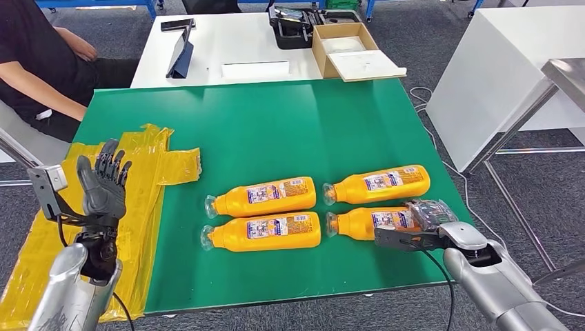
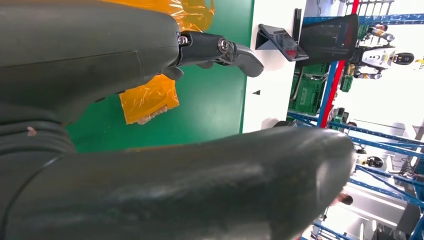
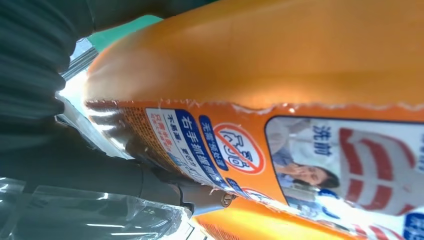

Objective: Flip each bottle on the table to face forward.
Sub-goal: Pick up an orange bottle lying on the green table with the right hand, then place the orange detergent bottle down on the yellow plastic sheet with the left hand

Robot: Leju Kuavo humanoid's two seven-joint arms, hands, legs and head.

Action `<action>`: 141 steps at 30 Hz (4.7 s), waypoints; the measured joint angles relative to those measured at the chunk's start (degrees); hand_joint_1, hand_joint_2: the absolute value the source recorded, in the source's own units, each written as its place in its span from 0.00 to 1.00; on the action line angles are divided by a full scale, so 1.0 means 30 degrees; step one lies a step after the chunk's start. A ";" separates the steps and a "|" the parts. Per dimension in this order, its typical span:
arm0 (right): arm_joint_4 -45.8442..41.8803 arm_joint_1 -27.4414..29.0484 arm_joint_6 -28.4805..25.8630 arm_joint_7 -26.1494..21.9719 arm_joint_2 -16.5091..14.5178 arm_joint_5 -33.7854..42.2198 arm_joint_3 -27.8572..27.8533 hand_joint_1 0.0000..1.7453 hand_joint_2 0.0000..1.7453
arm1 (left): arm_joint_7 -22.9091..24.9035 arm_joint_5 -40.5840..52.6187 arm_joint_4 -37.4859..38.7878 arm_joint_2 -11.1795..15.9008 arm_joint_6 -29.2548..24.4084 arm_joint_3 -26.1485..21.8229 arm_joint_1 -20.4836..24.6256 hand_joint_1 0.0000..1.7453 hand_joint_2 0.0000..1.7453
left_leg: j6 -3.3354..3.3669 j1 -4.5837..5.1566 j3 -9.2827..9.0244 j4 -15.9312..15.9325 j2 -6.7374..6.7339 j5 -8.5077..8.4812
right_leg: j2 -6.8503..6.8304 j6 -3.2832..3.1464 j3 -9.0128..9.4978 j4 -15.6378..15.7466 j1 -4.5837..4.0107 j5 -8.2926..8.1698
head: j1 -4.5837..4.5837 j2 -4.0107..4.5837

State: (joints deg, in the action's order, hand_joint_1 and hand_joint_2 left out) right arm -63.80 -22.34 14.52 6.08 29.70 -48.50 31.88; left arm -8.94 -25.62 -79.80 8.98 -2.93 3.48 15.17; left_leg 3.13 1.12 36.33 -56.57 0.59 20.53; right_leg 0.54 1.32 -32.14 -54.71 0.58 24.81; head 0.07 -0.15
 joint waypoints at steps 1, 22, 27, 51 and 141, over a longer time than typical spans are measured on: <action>0.0000 -0.0002 0.0000 0.0000 -0.0011 0.0000 -0.0024 1.00 1.00 | 0.0000 0.0000 0.0000 0.0000 0.0000 0.0000 0.0000 0.00 0.00 | 0.0000 0.0000 0.0000 0.0000 0.0001 0.0000 | 0.0000 0.0001 0.0003 0.0000 0.0000 -0.0001 | -0.0002 0.0000; -0.0608 0.0722 0.0017 -0.0151 0.0215 0.1594 -0.0726 1.00 1.00 | 0.0188 -0.0122 -0.0002 -0.0013 0.0096 -0.0007 -0.0021 0.00 0.00 | -0.0003 -0.0005 0.0013 -0.0002 0.0047 0.0008 | -0.0019 0.0016 0.0073 0.0000 -0.0001 0.0020 | -0.0004 0.0000; -0.5023 0.2347 0.0884 -0.0738 0.1251 0.6512 -0.2195 1.00 1.00 | 0.0244 -0.0118 -0.0303 0.0007 0.0301 -0.0348 -0.0558 0.00 0.00 | 0.0023 0.0060 0.0173 -0.0005 0.0104 -0.0023 | -0.0052 0.0049 0.0084 -0.0040 -0.0002 -0.0006 | -0.0013 0.0000; -1.1482 -0.0193 0.0196 -0.1337 0.0857 1.1563 -0.6822 1.00 1.00 | 0.0138 -0.0960 -0.2829 0.0036 -0.0470 -0.1126 -0.2219 0.00 1.00 | 0.0038 0.0075 0.0270 -0.0001 0.0117 -0.0038 | -0.0079 0.0047 -0.0038 -0.0054 0.0047 0.0008 | -0.0011 0.0000; -0.3743 -0.4373 -0.6340 0.1395 -1.2644 0.5318 0.0147 1.00 1.00 | 0.4342 -0.0694 -0.0896 -0.6215 -0.5929 0.9406 0.7287 0.19 1.00 | 0.0039 0.0073 0.0412 -0.0013 0.0174 -0.0112 | -0.0142 0.0065 -0.0146 -0.0065 0.0022 -0.0017 | -0.0011 0.0000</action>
State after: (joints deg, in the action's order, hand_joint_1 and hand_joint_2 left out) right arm -75.03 -35.46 -4.50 10.26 -8.23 -32.55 32.33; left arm 4.09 -27.70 -82.49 -9.66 -20.72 31.69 37.03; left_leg 3.25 1.34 37.57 -56.61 1.11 20.19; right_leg 0.12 1.51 -32.58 -54.90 0.64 24.76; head 0.03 -0.15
